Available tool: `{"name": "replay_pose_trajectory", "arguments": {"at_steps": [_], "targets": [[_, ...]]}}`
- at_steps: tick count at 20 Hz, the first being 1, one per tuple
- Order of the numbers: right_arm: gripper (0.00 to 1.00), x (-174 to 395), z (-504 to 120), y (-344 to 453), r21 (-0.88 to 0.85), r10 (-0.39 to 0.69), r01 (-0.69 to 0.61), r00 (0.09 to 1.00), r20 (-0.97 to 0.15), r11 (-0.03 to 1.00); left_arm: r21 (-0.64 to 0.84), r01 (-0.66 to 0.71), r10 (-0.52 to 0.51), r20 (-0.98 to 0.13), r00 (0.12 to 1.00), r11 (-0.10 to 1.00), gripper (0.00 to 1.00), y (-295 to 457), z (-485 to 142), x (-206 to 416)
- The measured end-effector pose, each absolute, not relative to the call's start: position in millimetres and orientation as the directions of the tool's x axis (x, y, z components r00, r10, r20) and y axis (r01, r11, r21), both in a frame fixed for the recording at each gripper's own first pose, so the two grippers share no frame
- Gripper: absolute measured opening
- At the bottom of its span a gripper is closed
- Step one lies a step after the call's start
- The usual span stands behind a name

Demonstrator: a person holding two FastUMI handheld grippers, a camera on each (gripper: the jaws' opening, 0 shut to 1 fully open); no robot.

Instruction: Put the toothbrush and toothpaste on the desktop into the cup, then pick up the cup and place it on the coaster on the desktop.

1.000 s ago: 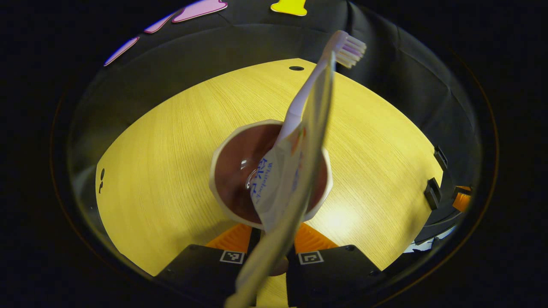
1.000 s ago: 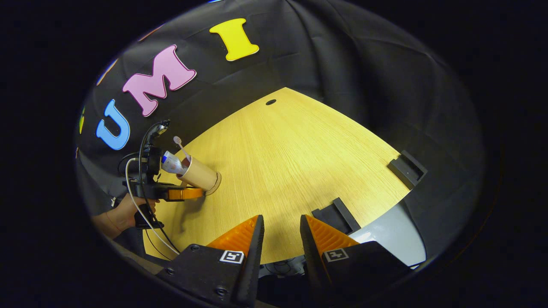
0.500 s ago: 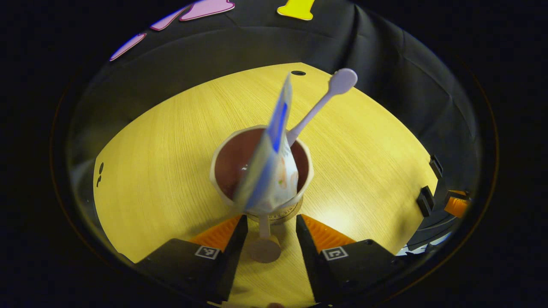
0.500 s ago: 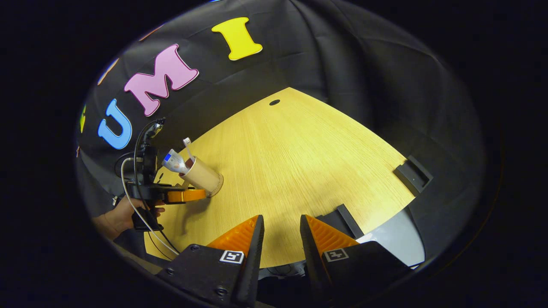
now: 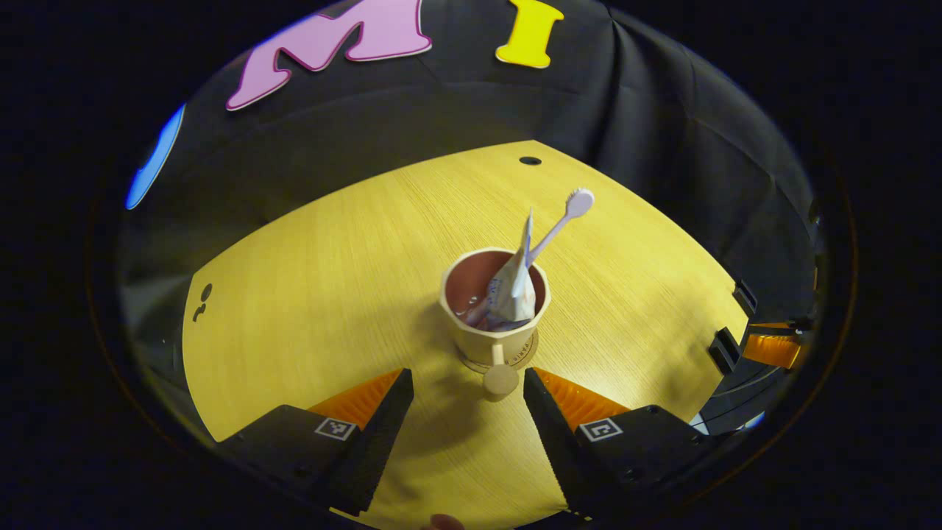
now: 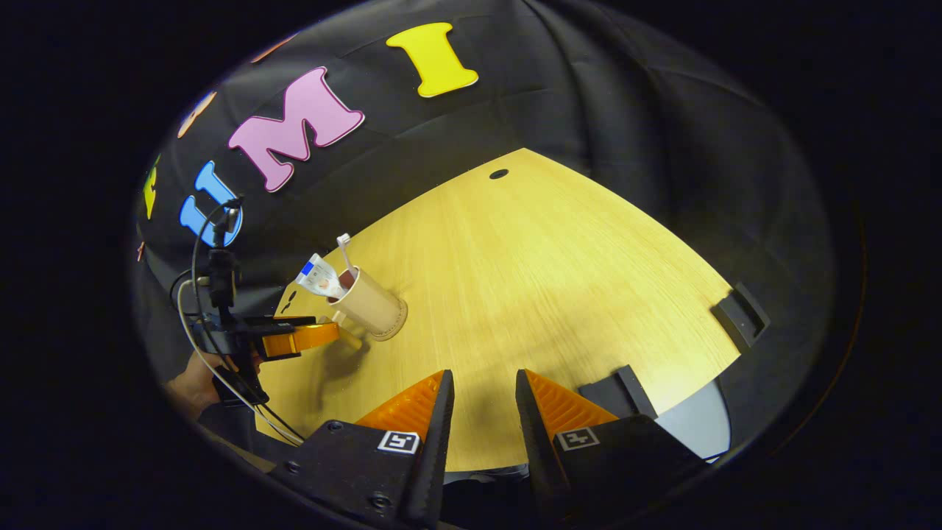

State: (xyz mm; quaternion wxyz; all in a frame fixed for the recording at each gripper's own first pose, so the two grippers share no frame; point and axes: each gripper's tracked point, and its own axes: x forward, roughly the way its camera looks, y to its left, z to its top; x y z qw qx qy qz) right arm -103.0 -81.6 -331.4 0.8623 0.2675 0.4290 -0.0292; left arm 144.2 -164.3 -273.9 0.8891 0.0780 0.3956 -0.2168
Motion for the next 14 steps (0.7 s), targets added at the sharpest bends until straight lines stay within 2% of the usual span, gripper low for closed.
{"name": "replay_pose_trajectory", "arguments": {"at_steps": [2,6,14], "targets": [[0.52,-95.9,-330.6,-69.2,0.443,0.204,0.251,0.626,-0.752,0.861,-0.037,0.422,-0.325,-0.700,0.636,0.906,0.98,-146.3,-257.8,142.3],[0.52,-80.7,-327.3,-36.0,0.455,0.263,0.177,0.614,-0.744,0.873,-0.047,0.348,-0.298,-0.631,0.717,0.936,0.98,-105.3,-233.8,132.4],[0.52,-50.6,-312.3,42.1,0.492,0.396,0.010,0.579,-0.713,0.871,-0.091,0.183,-0.201,-0.589,0.783,0.979,0.98,-17.4,-228.9,86.2]]}}
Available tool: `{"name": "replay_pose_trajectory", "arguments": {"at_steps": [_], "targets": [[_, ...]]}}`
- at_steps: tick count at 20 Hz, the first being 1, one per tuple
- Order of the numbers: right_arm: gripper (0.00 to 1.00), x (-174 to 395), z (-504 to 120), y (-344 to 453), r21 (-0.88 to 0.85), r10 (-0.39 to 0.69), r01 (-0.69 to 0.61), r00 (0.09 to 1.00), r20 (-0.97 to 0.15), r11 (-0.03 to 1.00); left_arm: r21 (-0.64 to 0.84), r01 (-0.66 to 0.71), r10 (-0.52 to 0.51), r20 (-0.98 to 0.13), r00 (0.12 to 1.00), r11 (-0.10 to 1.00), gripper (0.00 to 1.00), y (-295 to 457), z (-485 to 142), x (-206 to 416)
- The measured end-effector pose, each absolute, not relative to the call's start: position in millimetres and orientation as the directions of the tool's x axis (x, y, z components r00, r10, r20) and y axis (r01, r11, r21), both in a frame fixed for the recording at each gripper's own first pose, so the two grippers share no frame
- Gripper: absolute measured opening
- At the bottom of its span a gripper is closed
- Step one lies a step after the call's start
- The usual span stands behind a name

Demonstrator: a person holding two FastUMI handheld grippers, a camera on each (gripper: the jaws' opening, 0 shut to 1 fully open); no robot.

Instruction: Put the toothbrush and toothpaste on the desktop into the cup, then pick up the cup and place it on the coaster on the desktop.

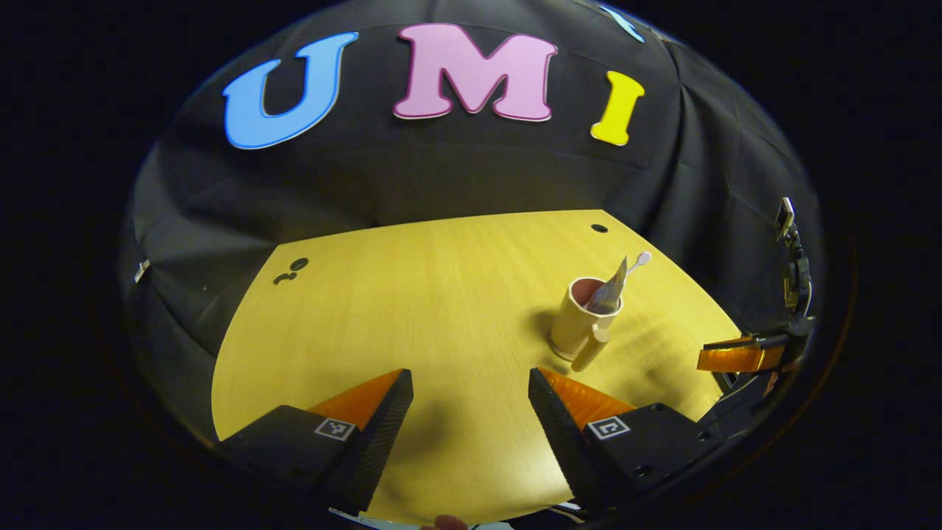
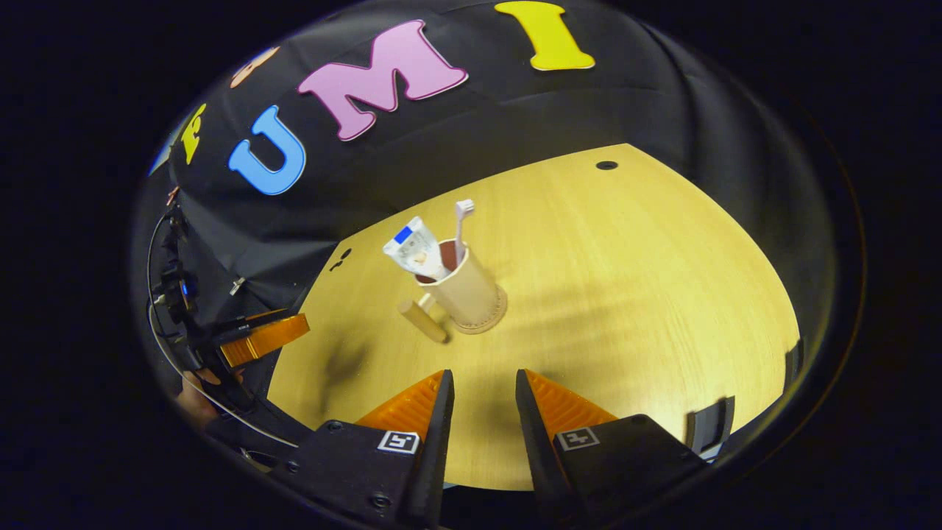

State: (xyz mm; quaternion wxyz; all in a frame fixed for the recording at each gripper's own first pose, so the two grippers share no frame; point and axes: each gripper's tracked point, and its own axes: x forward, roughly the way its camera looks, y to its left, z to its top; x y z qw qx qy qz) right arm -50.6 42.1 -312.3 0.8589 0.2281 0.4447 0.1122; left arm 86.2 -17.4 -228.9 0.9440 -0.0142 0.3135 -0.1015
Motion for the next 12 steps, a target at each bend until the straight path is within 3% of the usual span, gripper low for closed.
{"name": "replay_pose_trajectory", "arguments": {"at_steps": [5,6,10,11,12], "targets": [[0.52,-46.0,-300.2,78.8,0.502,0.442,-0.058,0.566,-0.696,0.863,-0.131,0.107,-0.164,-0.594,0.787,0.986,0.96,18.0,-236.6,61.9],[0.52,-46.6,-299.1,83.8,0.500,0.447,-0.069,0.564,-0.694,0.863,-0.136,0.088,-0.153,-0.599,0.786,0.987,0.91,25.2,-239.7,57.9],[0.56,-47.7,-294.6,95.8,0.499,0.456,-0.087,0.560,-0.692,0.862,-0.151,0.060,-0.140,-0.601,0.787,0.987,0.95,36.1,-245.0,44.4],[0.39,-46.6,-293.4,97.9,0.497,0.456,-0.089,0.561,-0.691,0.863,-0.151,0.057,-0.138,-0.599,0.789,0.987,0.95,37.4,-244.7,43.5],[0.56,-46.7,-292.2,98.5,0.494,0.455,-0.093,0.562,-0.690,0.864,-0.152,0.055,-0.137,-0.598,0.790,0.987,0.91,38.8,-244.9,42.6]]}}
